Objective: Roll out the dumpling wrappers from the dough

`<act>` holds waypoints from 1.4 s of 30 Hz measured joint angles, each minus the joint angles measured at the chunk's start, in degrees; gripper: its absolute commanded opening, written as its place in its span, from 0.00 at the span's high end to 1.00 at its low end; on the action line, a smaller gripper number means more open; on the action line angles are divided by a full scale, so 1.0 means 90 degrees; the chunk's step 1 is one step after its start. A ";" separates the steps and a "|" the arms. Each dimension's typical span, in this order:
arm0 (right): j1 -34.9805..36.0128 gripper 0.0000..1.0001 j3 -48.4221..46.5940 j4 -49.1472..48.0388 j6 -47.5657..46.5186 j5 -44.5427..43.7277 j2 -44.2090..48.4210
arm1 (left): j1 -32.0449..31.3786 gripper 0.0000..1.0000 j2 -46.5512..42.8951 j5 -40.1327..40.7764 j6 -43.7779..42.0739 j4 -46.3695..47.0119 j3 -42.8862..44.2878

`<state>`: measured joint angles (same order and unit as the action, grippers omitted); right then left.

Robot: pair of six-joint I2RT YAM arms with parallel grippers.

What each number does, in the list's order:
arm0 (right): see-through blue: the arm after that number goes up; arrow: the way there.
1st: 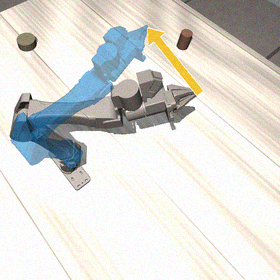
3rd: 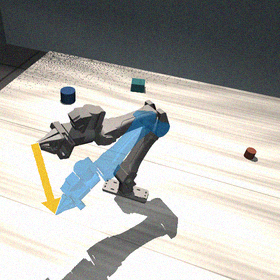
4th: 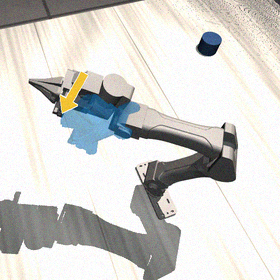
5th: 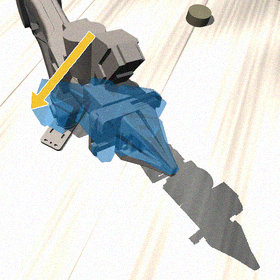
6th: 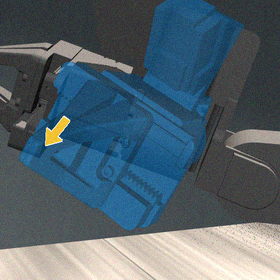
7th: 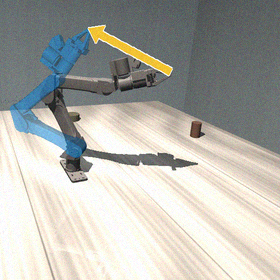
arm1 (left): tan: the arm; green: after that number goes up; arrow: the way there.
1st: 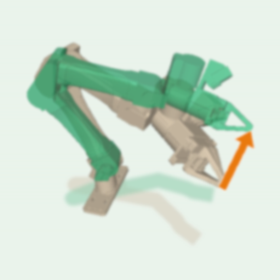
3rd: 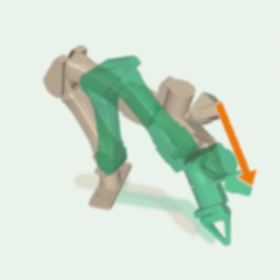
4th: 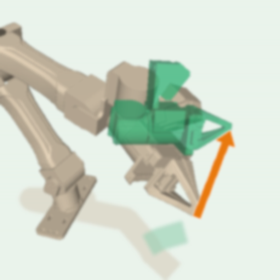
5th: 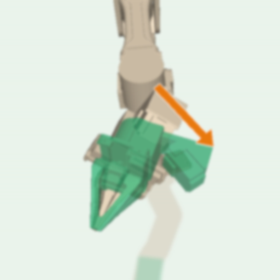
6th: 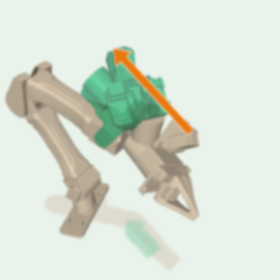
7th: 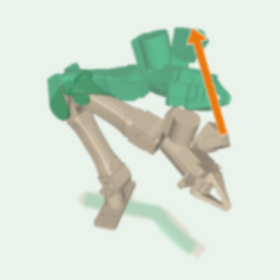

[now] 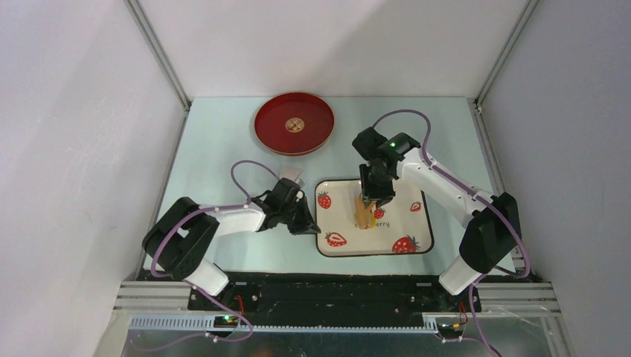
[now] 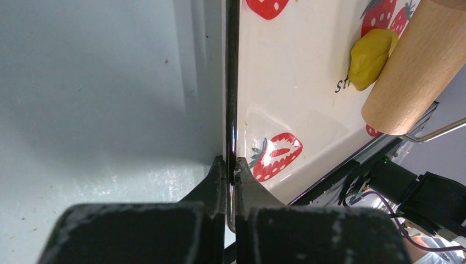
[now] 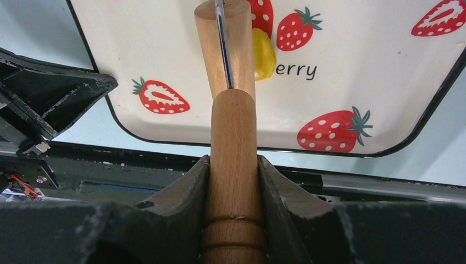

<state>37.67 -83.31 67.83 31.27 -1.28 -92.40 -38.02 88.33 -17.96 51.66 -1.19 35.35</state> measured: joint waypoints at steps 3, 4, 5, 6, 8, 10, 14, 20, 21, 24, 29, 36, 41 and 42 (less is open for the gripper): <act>-0.0002 1.00 0.0007 0.0002 0.0000 -0.0005 0.0000 | 0.0000 1.00 0.0000 0.0000 0.0000 0.0000 0.0000; -0.0002 1.00 0.0039 -0.0024 0.0000 -0.0002 0.0000 | 0.0000 1.00 0.0000 0.0000 0.0000 0.0000 0.0000; -0.0002 1.00 0.0073 -0.0036 0.0000 -0.0002 0.0000 | 0.0000 1.00 0.0000 0.0000 0.0000 0.0000 0.0000; -0.0002 1.00 0.0104 -0.0053 0.0000 -0.0002 0.0000 | 0.0000 1.00 0.0000 0.0000 0.0000 0.0000 0.0000; -0.0002 1.00 0.0168 -0.0075 -0.0002 -0.0024 0.0000 | 0.0000 1.00 0.0000 0.0000 0.0000 0.0000 0.0000; 0.0012 1.00 0.0214 -0.0083 -0.0005 -0.0097 -0.0010 | 0.0000 1.00 0.0000 0.0000 0.0000 0.0000 0.0000; 0.0080 1.00 0.0216 -0.0068 -0.0019 -0.0223 -0.0104 | 0.0000 1.00 0.0000 0.0000 0.0000 0.0000 0.0000; 0.0228 1.00 0.0216 -0.0066 -0.0019 -0.0333 -0.0131 | 0.0000 1.00 0.0000 0.0000 0.0000 0.0000 0.0000; 0.0248 1.00 0.0216 -0.0063 -0.0019 -0.0342 -0.0131 | 0.0000 1.00 0.0000 0.0000 0.0000 0.0000 0.0000; 0.0308 1.00 0.0216 -0.0061 -0.0015 -0.0384 -0.0131 | 0.0000 1.00 0.0002 -0.0002 0.0000 0.0000 0.0000; 0.0406 1.00 0.0211 -0.0049 0.0002 -0.0435 -0.0131 | 0.0000 1.00 0.0002 -0.0002 0.0000 0.0000 0.0000; 0.0491 1.00 0.0146 -0.0022 0.0005 -0.0444 -0.0187 | 0.0000 1.00 0.0005 -0.0005 0.0000 0.0002 0.0000; 0.0551 1.00 0.0085 0.0012 0.0012 -0.0474 -0.0265 | 0.0000 1.00 0.0005 -0.0005 0.0000 0.0002 0.0000; 0.0566 1.00 0.0061 0.0027 0.0015 -0.0483 -0.0294 | 0.0000 1.00 0.0005 -0.0007 0.0000 0.0002 0.0000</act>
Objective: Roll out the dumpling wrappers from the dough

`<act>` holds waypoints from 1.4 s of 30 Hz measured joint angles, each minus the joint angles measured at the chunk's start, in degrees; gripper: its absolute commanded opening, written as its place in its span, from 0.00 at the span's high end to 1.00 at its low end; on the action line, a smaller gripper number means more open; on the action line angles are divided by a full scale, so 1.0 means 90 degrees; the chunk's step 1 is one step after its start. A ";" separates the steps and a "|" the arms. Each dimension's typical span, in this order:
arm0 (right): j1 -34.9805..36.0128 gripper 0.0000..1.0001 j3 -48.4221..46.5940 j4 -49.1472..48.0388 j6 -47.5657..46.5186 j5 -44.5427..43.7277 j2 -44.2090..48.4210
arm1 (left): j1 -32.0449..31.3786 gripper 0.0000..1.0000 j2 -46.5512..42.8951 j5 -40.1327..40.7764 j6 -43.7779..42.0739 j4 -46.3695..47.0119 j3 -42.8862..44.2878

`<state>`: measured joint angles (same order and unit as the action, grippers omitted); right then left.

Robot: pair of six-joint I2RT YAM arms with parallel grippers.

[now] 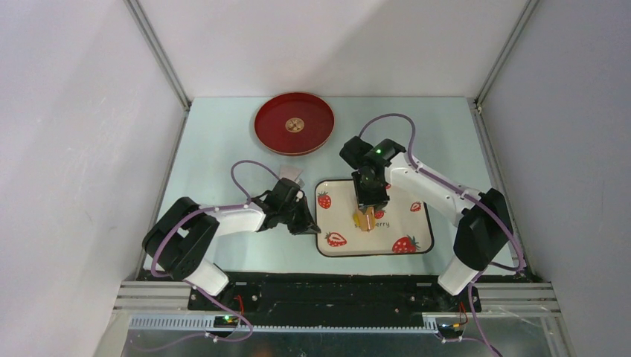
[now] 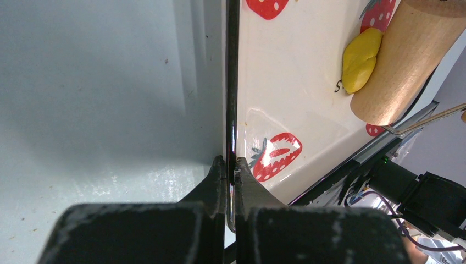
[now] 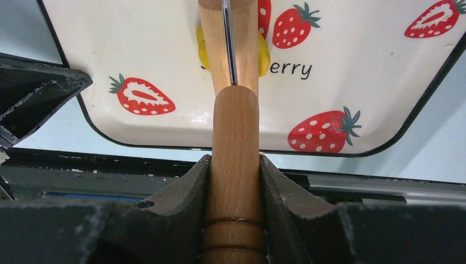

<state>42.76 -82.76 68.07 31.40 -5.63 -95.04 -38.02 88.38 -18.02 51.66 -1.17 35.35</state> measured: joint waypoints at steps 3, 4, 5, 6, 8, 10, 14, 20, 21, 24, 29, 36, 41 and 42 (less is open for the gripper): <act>0.0041 1.00 -0.0027 0.0012 0.0002 -0.0022 -0.0041 | 0.0002 1.00 0.0000 0.0000 0.0000 0.0000 0.0000; 0.0053 1.00 -0.0029 0.0012 0.0002 -0.0024 -0.0049 | 0.0000 1.00 0.0000 0.0000 0.0000 0.0000 0.0000; 0.0066 1.00 -0.0034 0.0015 0.0005 -0.0029 -0.0061 | 0.0002 1.00 0.0000 0.0000 0.0000 0.0000 0.0000; 0.0080 1.00 -0.0044 0.0019 0.0005 -0.0044 -0.0078 | 0.0000 1.00 0.0000 0.0000 0.0000 0.0000 0.0000; 0.0117 1.00 -0.0063 0.0024 0.0010 -0.0070 -0.0109 | 0.0000 1.00 0.0000 0.0000 0.0000 0.0000 0.0000; 0.0160 1.00 -0.0078 0.0029 0.0010 -0.0112 -0.0131 | 0.0002 1.00 0.0000 0.0000 0.0000 0.0000 0.0000; 0.0245 1.00 -0.0083 0.0029 0.0010 -0.0170 -0.0192 | 0.0000 1.00 0.0000 0.0000 0.0000 0.0000 0.0000; 0.0335 1.00 -0.0083 0.0027 0.0010 -0.0228 -0.0284 | 0.0002 1.00 0.0000 0.0000 0.0000 0.0000 0.0000; 0.0362 1.00 -0.0080 0.0029 0.0010 -0.0274 -0.0306 | 0.0002 1.00 0.0000 0.0000 0.0000 0.0000 0.0000; 0.0486 1.00 -0.0083 0.0051 0.0010 -0.0379 -0.0357 | 0.0002 1.00 0.0000 0.0000 0.0000 0.0000 0.0000; 0.0629 1.00 -0.0075 0.0049 0.0010 -0.0534 -0.0374 | 0.0002 1.00 0.0000 0.0000 0.0000 0.0000 0.0000; 0.0155 1.00 0.0362 -0.0376 -0.0007 0.0019 0.0257 | 0.0002 1.00 0.0000 0.0000 0.0000 0.0000 0.0000; -0.0801 1.00 0.0860 -0.0758 -0.0015 0.1173 0.0704 | 0.0002 1.00 0.0000 -0.0005 0.0000 0.0000 0.0000; -0.1003 1.00 0.0933 -0.0814 -0.0019 0.1438 0.0765 | 0.0002 1.00 0.0000 -0.0002 0.0000 0.0000 0.0000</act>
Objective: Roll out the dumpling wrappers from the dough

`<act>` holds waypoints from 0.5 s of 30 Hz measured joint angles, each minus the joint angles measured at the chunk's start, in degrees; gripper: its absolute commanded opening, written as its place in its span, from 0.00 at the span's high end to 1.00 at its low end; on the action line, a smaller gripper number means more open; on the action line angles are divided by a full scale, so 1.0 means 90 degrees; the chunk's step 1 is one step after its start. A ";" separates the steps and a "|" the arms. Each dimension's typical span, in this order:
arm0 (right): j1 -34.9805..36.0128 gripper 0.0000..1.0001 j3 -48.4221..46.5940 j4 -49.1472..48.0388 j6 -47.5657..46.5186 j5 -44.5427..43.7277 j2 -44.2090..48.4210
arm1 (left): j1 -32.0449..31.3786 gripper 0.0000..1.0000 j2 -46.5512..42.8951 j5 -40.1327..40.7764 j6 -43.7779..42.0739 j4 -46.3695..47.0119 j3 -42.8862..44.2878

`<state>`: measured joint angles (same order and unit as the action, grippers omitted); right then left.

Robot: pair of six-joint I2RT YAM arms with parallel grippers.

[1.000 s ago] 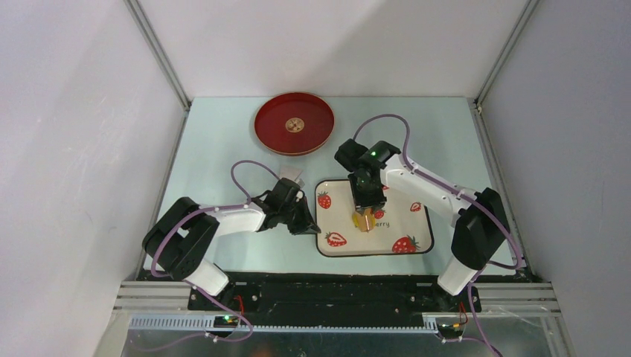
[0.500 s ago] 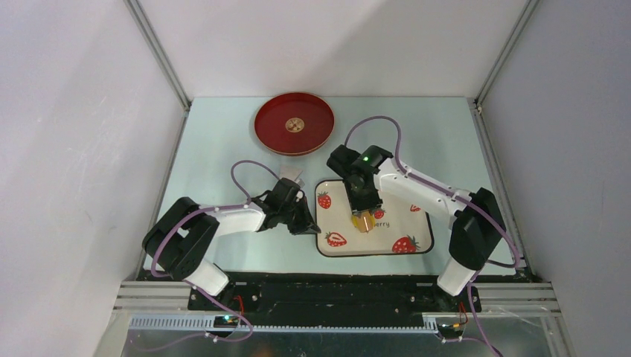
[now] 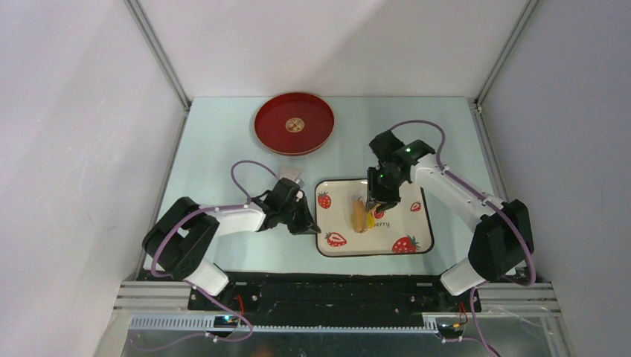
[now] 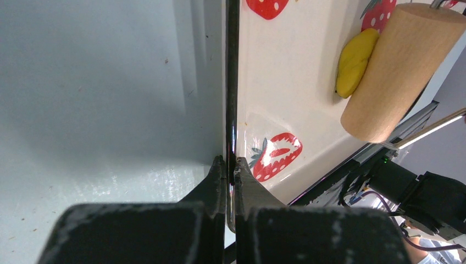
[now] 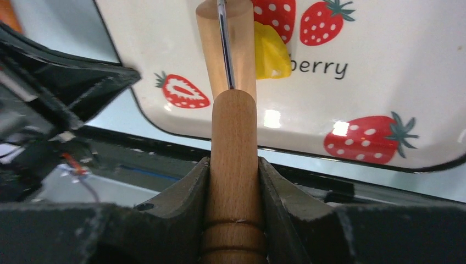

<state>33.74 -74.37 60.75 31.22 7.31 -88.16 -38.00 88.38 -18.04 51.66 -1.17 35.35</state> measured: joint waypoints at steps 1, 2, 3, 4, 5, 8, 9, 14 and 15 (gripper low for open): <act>-0.0180 1.00 0.0056 -0.0053 0.0002 0.0255 0.0053 | 0.0000 1.00 0.0000 0.0000 0.0000 0.0000 0.0000; -0.0362 1.00 0.0097 -0.0112 0.0000 0.0505 0.0104 | 0.0000 1.00 0.0000 0.0000 0.0000 0.0000 0.0000; -0.0510 1.00 0.0134 -0.0172 -0.0002 0.0741 0.0168 | 0.0000 1.00 0.0000 0.0000 0.0000 0.0000 0.0000; -0.0656 1.00 0.0155 -0.0233 -0.0019 0.0942 0.0243 | 0.0000 1.00 0.0000 0.0000 0.0000 0.0000 0.0000; -0.0765 1.00 0.0158 -0.0262 -0.0024 0.1100 0.0325 | 0.0000 1.00 0.0000 0.0000 0.0000 0.0000 0.0000; -0.1098 1.00 0.0158 -0.0335 -0.0046 0.1528 0.0668 | 0.0000 1.00 0.0000 0.0000 0.0000 0.0000 0.0000; -0.1190 1.00 0.0158 -0.0357 -0.0046 0.1627 0.0809 | 0.0000 1.00 0.0000 0.0000 0.0000 0.0000 0.0000; -0.1188 1.00 0.0138 -0.0347 -0.0051 0.1678 0.1154 | 0.0000 1.00 0.0000 0.0000 0.0000 0.0000 0.0000; -0.1112 1.00 0.0121 -0.0306 -0.0066 0.1588 0.1129 | 0.0000 1.00 0.0000 0.0000 0.0000 0.0000 0.0000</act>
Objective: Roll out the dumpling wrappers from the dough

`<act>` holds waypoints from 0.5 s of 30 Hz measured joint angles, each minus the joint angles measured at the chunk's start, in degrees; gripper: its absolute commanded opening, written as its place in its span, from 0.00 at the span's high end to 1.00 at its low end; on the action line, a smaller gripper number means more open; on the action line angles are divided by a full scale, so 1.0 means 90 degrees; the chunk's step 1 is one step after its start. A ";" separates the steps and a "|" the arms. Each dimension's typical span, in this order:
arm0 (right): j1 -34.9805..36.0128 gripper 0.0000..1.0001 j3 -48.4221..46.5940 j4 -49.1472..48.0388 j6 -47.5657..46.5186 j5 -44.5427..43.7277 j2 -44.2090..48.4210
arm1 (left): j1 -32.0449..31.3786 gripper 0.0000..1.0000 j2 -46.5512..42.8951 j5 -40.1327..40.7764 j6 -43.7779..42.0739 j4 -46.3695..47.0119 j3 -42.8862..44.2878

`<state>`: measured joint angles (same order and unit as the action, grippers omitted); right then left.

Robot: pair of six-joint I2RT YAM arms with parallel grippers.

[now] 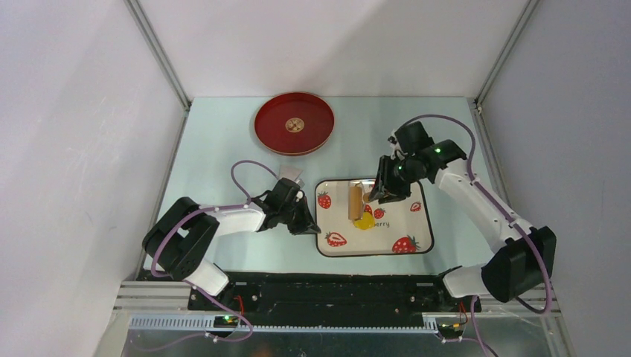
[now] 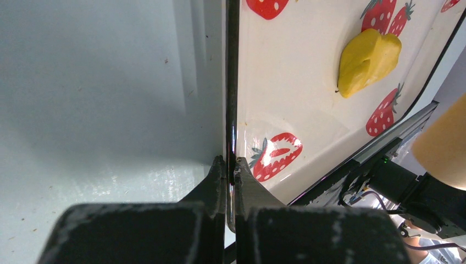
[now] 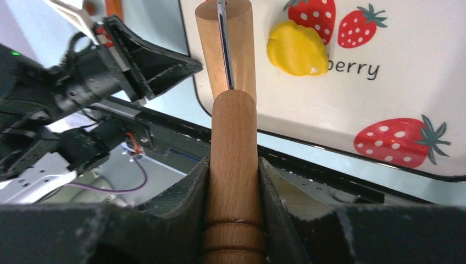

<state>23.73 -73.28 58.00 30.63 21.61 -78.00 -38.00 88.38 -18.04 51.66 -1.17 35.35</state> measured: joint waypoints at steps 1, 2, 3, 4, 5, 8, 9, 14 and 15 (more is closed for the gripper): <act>0.0080 1.00 -0.0024 0.0053 -0.0017 -0.0087 -0.0036 | 0.0000 1.00 0.0000 0.0000 0.0000 0.0000 0.0000; 0.0202 1.00 -0.0063 0.0138 -0.0034 -0.0243 -0.0117 | 0.0000 1.00 0.0000 0.0000 0.0000 0.0000 0.0000; 0.0301 1.00 -0.0104 0.0204 -0.0053 -0.0374 -0.0197 | 0.0000 1.00 0.0000 0.0000 0.0000 0.0000 0.0000; 0.0396 1.00 -0.0143 0.0257 -0.0061 -0.0483 -0.0279 | 0.0000 1.00 0.0000 0.0000 0.0000 0.0000 0.0000; 0.0493 1.00 -0.0177 0.0304 -0.0073 -0.0617 -0.0376 | 0.0000 1.00 0.0000 0.0000 0.0000 0.0000 0.0000; 0.0699 1.00 -0.0221 0.0389 -0.0078 -0.0889 -0.0614 | 0.0000 1.00 0.0002 0.0000 0.0000 0.0000 0.0000; 0.0746 1.00 -0.0221 0.0403 -0.0078 -0.0964 -0.0682 | 0.0000 1.00 0.0000 0.0000 0.0000 0.0000 0.0000; 0.0877 1.00 -0.0223 0.0430 -0.0078 -0.1212 -0.0925 | 0.0000 1.00 0.0000 0.0000 0.0000 0.0000 0.0000; 0.0896 1.00 -0.0231 0.0435 -0.0078 -0.1253 -0.0976 | 0.0000 1.00 0.0002 0.0000 0.0000 0.0002 0.0000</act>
<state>31.79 -75.35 61.91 29.93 10.33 -86.78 -38.00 88.40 -18.04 51.66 -1.15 35.35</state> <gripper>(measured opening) 0.366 0.018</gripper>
